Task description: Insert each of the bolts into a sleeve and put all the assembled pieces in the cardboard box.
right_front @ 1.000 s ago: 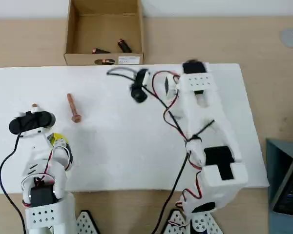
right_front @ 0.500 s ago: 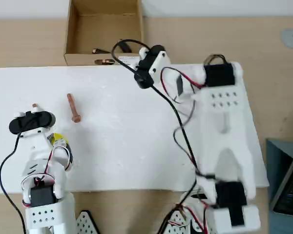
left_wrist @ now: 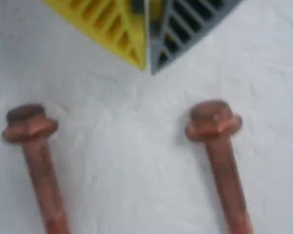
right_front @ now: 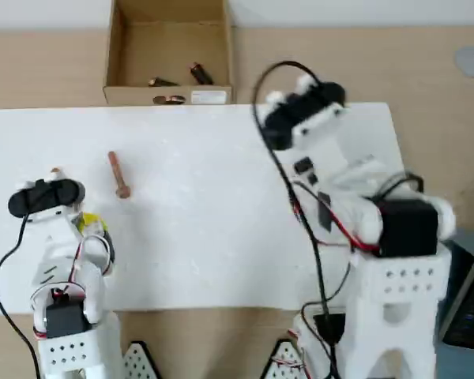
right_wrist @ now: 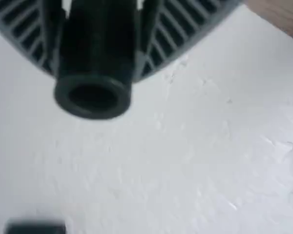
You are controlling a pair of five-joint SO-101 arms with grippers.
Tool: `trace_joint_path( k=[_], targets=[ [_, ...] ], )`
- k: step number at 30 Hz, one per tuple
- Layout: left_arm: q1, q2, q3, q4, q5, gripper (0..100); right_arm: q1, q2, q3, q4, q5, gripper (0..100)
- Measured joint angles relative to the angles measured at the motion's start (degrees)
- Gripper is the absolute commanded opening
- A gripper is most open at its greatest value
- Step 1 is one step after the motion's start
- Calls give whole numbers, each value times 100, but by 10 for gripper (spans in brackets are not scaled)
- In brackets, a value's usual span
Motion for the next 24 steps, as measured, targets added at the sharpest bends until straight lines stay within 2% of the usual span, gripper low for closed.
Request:
trace_joint_path(
  k=[6,12,18,24],
  targets=[
    [0,484,-809,53,0,1,853,-571,580,-202,-624,10],
    [-299,2286,-2312,325,0,1,1442,-695,1125,-360,-721,10],
    [-782,4475,-3938,360,0,1,1626,-695,1459,-396,-721,10],
    [-985,6303,-5266,774,0,1,1644,-695,1495,-396,-721,10]
  ],
)
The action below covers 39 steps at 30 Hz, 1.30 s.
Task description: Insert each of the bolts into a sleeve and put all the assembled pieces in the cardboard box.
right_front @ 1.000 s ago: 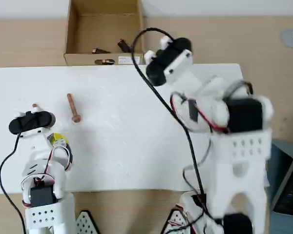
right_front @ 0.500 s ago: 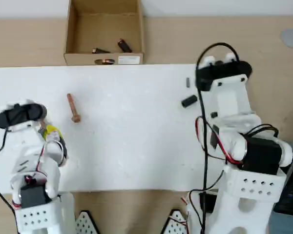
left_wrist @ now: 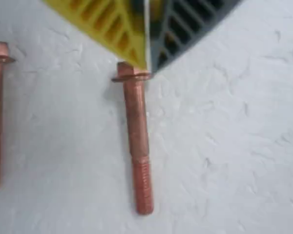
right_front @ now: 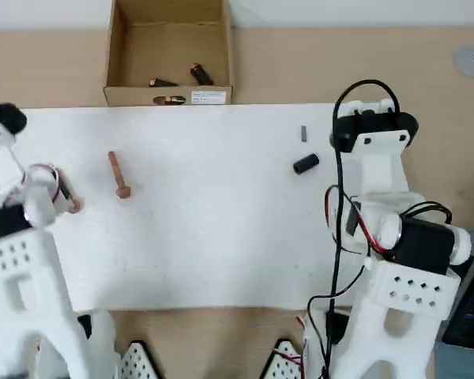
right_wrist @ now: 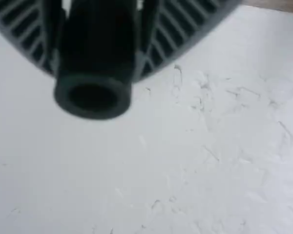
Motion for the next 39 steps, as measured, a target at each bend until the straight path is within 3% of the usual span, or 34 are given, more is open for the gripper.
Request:
trace_joint_path(
  k=[6,14,24,39],
  targets=[
    [0,1626,-958,431,18,1,0,0,0,0,-105,10],
    [0,3262,-2664,1530,492,89,0,0,193,-44,-448,10],
    [0,5046,-4651,2875,545,96,0,-18,721,-325,-501,10],
    [-141,6242,-4941,2673,352,96,0,-18,738,-378,-501,10]
  ],
)
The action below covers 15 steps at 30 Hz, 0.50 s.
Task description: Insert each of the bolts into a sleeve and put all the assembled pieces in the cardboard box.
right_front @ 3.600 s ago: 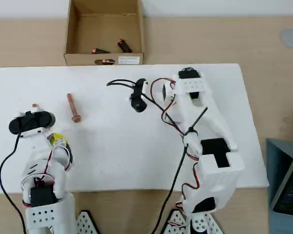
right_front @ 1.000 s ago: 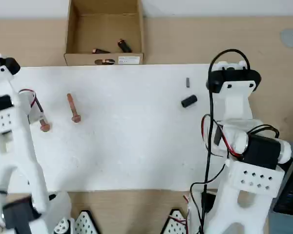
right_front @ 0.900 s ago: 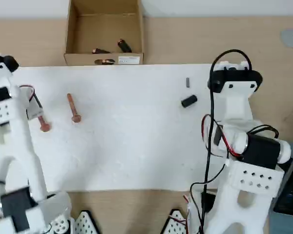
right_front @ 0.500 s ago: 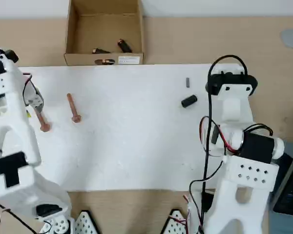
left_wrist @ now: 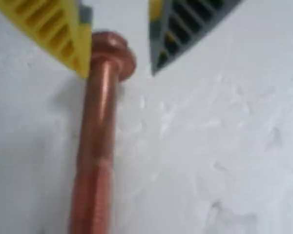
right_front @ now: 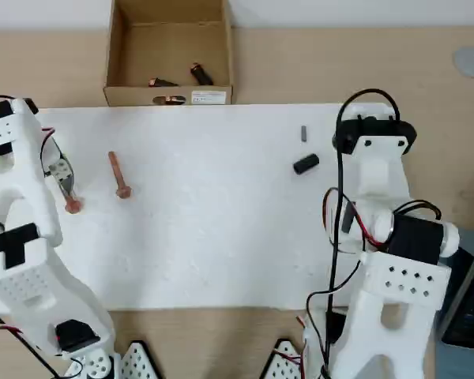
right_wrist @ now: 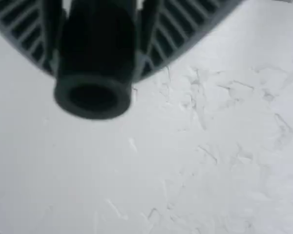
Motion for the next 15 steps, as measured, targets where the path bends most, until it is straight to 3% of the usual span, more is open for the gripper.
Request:
trace_joint_path(
  k=[9,15],
  targets=[
    [-9,782,-97,-35,-35,92,0,0,26,-220,0,10],
    [9,932,-176,-123,-35,7,0,0,26,-316,0,10]
  ],
)
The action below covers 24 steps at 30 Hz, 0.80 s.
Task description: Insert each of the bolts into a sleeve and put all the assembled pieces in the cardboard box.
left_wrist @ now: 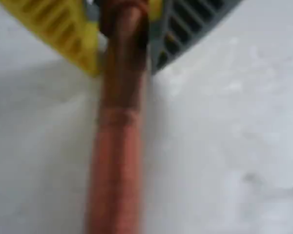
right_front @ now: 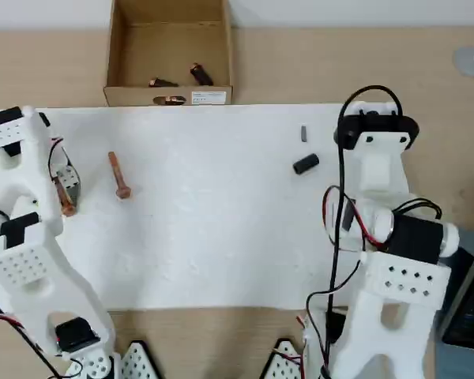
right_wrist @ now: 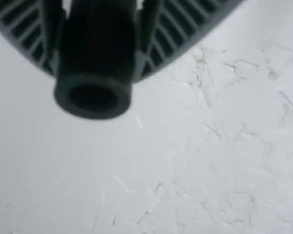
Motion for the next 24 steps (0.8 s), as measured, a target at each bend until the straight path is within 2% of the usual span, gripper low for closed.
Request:
trace_joint_path(
  k=[11,24],
  targets=[
    [9,35,-220,88,9,5,0,0,0,0,0,10],
    [-26,141,-2488,1248,26,5,0,0,0,0,0,10]
  ],
)
